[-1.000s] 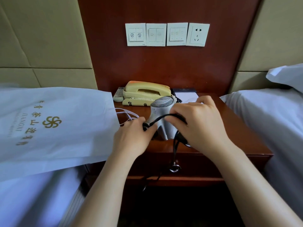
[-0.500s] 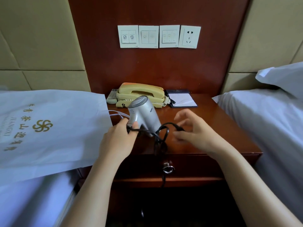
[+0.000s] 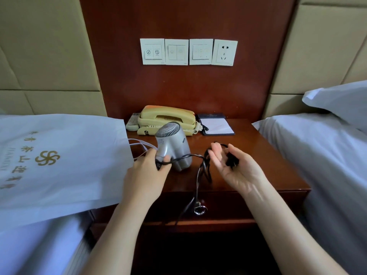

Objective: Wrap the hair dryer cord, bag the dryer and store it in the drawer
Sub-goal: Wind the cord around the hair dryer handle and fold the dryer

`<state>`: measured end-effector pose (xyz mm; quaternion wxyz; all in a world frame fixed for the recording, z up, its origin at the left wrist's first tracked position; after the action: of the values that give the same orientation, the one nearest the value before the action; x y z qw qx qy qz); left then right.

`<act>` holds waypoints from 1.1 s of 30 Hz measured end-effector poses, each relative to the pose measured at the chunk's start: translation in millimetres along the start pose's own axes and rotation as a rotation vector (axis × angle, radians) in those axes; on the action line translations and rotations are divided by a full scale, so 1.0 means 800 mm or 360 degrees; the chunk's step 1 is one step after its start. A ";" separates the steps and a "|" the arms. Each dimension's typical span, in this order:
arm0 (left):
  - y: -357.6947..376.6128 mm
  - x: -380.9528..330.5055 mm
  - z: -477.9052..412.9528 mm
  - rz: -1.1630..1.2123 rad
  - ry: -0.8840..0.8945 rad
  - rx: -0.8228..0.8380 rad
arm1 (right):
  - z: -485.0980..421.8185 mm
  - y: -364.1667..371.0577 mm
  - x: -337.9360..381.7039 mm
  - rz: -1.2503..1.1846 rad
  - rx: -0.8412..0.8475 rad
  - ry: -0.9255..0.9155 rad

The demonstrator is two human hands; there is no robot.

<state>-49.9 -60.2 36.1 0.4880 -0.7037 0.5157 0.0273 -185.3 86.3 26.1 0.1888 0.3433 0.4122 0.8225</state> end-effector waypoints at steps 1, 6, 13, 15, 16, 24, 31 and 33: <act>0.001 -0.002 0.000 -0.0010 -0.0009 0.0001 | 0.001 0.006 0.002 -0.0082 0.0066 -0.0016; 0.007 -0.016 0.005 0.0011 0.0017 -0.0011 | -0.004 0.017 0.016 0.0099 0.0157 -0.0420; 0.019 -0.025 0.006 0.0032 -0.0041 0.0045 | -0.001 0.019 0.005 0.1995 0.0345 -0.1667; 0.020 -0.025 0.006 -0.0006 -0.0063 0.0037 | 0.001 0.014 -0.013 0.2270 0.0409 -0.1647; 0.020 -0.025 0.007 -0.0018 -0.0072 0.0034 | 0.004 0.013 -0.018 0.2322 0.0420 -0.1631; 0.025 -0.009 0.003 0.0085 -0.0242 0.0092 | 0.009 0.009 -0.049 0.2273 0.0682 -0.1177; 0.019 0.000 0.000 0.0063 -0.0200 0.0085 | 0.018 0.019 -0.038 0.2750 0.0802 -0.1138; 0.015 0.001 0.000 0.0060 -0.0169 0.0085 | 0.027 0.021 -0.036 0.2794 0.0872 -0.1044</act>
<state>-58.9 -60.5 27.7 0.5328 -0.6781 0.5027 0.0600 -150.6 71.0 37.0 -0.4722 0.7721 0.1138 0.4099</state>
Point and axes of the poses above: each hand's wrist, its own z-axis away from the middle knuckle, its own y-axis out of the palm, x = y × z, the point moved 6 cm from there along -z, towards the middle knuckle, and after that the axes turned 14 degrees about -x, right-handed, at the moved point
